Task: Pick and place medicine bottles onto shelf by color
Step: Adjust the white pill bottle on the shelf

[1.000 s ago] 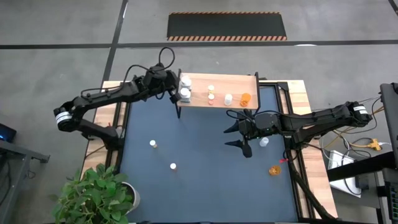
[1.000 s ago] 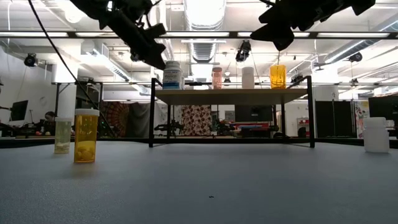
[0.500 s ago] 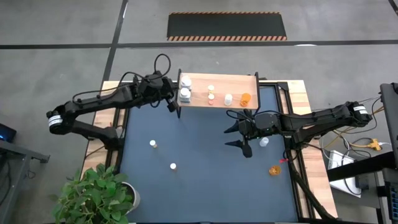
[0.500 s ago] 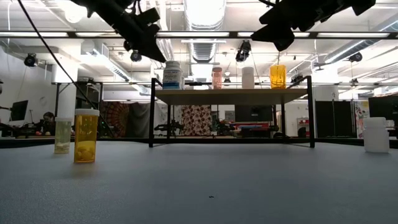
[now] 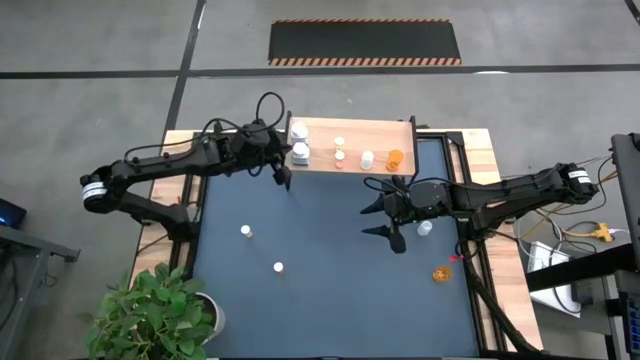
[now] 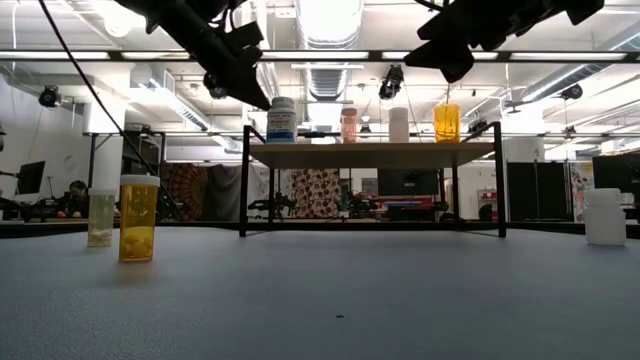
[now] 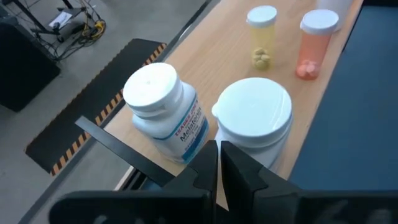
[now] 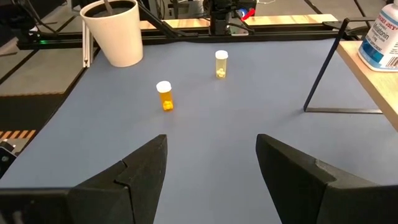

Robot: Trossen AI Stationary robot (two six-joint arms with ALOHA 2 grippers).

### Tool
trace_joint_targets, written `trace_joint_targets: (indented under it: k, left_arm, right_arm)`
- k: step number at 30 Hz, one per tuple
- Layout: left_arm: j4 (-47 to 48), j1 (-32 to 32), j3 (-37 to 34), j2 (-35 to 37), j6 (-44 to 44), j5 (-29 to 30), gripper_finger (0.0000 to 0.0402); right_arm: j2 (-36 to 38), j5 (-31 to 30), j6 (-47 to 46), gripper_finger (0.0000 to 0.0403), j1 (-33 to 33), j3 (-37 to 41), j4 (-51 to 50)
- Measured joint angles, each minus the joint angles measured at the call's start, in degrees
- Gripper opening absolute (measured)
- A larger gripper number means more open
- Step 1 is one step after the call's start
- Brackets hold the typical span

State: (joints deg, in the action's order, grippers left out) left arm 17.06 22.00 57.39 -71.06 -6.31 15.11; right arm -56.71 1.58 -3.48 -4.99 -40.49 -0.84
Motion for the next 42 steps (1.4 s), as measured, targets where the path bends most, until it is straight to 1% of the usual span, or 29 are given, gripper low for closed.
trace_joint_targets:
  k: [9, 14, 16, 18, 21, 25, 27, 31, 34, 37, 42]
  left_arm:
    - [0.4, -0.1, 0.0, 2.3, 0.1, 0.1, 0.0001]
    - [-0.3, -1.7, 0.3, 3.5, 0.0, 0.2, 0.0001]
    - [-1.3, -2.9, 0.3, 3.6, -0.1, 0.2, 0.0001]
    - [-1.8, -4.0, 0.3, 3.6, -0.8, 0.1, 0.0001]
    - [-2.1, -5.6, 0.3, 3.6, -3.4, 0.2, 0.0001]
    - [-3.2, -6.5, 0.3, 4.0, -6.2, 0.2, 0.0001]
    - [-3.5, -6.5, 0.3, 4.5, -7.6, 0.4, 0.0001]
    - [-3.2, -6.4, 0.3, 5.1, -9.6, 1.8, 0.0001]
    - [-3.5, -6.4, 0.3, 5.4, -11.9, 2.0, 0.0001]
    - [-3.2, -6.3, -0.4, 5.4, -14.7, 2.1, 0.0001]
    - [-3.7, -6.2, -3.1, 5.7, -19.1, 2.5, 0.0001]
  right_arm:
    - [0.0, 0.0, -0.5, 0.0235, 0.0, 0.0, -0.6]
    - [0.0, -0.1, -0.5, 0.0231, 0.0, 0.0, 0.5]
    - [0.0, -0.4, -0.1, 0.0222, 0.0, 0.0, 2.2]
    - [-0.1, -2.8, 0.9, 0.0208, 0.0, -1.0, 2.0]
    - [-1.3, -6.1, 3.3, 0.0176, 0.1, -3.9, 1.6]
    - [-5.9, -6.6, 6.1, 0.0123, 1.5, -9.7, 0.3]
    - [-8.8, -6.6, 7.7, 0.0096, 2.7, -13.7, -1.9]
    - [-14.9, -6.7, 10.5, 0.0046, 6.2, -23.4, -9.8]
    - [-19.9, -6.6, 11.7, 0.0016, 9.8, -30.9, -16.3]
    - [-24.8, -6.6, 12.6, 0.0010, 13.4, -37.9, -21.8]
    - [-32.5, -6.1, 13.5, 0.0009, 18.7, -47.0, -27.4]
